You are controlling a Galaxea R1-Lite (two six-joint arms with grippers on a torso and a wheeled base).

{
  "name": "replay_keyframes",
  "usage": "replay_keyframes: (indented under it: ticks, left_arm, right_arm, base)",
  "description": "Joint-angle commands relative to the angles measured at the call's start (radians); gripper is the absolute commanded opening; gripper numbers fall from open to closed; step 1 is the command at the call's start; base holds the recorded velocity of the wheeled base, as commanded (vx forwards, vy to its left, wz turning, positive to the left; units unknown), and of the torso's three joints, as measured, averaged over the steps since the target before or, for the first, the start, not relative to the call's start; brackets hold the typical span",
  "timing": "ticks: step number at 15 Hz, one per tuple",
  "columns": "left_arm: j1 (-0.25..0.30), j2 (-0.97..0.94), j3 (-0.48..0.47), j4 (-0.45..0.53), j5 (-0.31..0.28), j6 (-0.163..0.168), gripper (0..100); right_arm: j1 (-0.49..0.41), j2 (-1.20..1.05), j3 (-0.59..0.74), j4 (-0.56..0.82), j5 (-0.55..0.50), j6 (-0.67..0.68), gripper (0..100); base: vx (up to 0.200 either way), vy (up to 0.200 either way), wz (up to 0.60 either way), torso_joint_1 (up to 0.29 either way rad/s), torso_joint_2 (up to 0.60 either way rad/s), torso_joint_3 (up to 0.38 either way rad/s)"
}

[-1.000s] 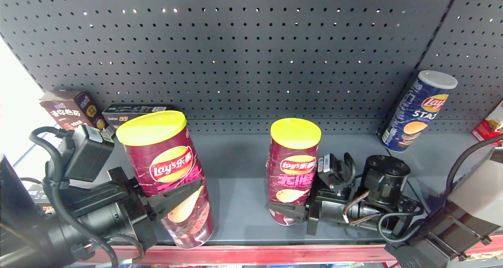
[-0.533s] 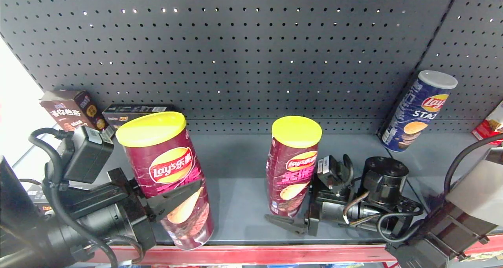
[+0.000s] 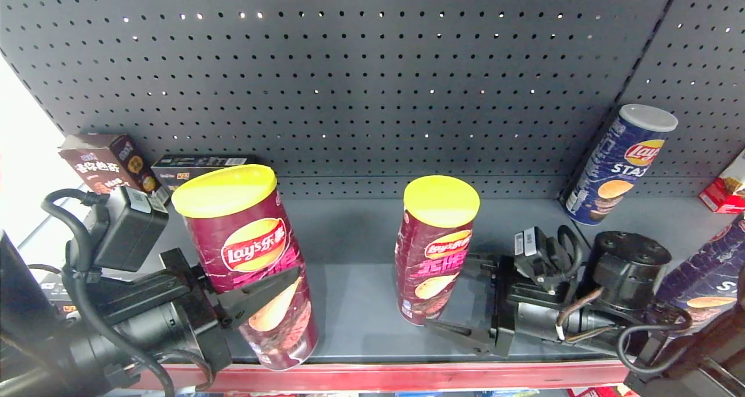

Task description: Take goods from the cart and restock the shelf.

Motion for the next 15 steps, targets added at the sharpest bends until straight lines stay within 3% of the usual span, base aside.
replay_keyframes:
  ticks: [1,9,15]
  left_arm:
    - [0.001,-0.001,0.005,0.000,0.000,-0.001,0]
    - [0.001,-0.003,0.023,-0.002,0.000,0.001,0]
    - [0.004,-0.032,0.049,0.000,0.000,0.001,0]
  right_arm:
    - [0.010,-0.072,0.066,-0.001,0.000,-0.001,100]
    - [0.035,-0.106,0.116,-0.002,-0.006,-0.001,100]
    - [-0.093,-0.357,0.168,0.050,-0.038,0.001,100]
  base:
    - [0.000,0.000,0.00,0.000,0.00,0.000]
    - [0.000,0.000,0.00,0.000,0.00,0.000]
    - [0.000,0.000,0.00,0.000,0.00,0.000]
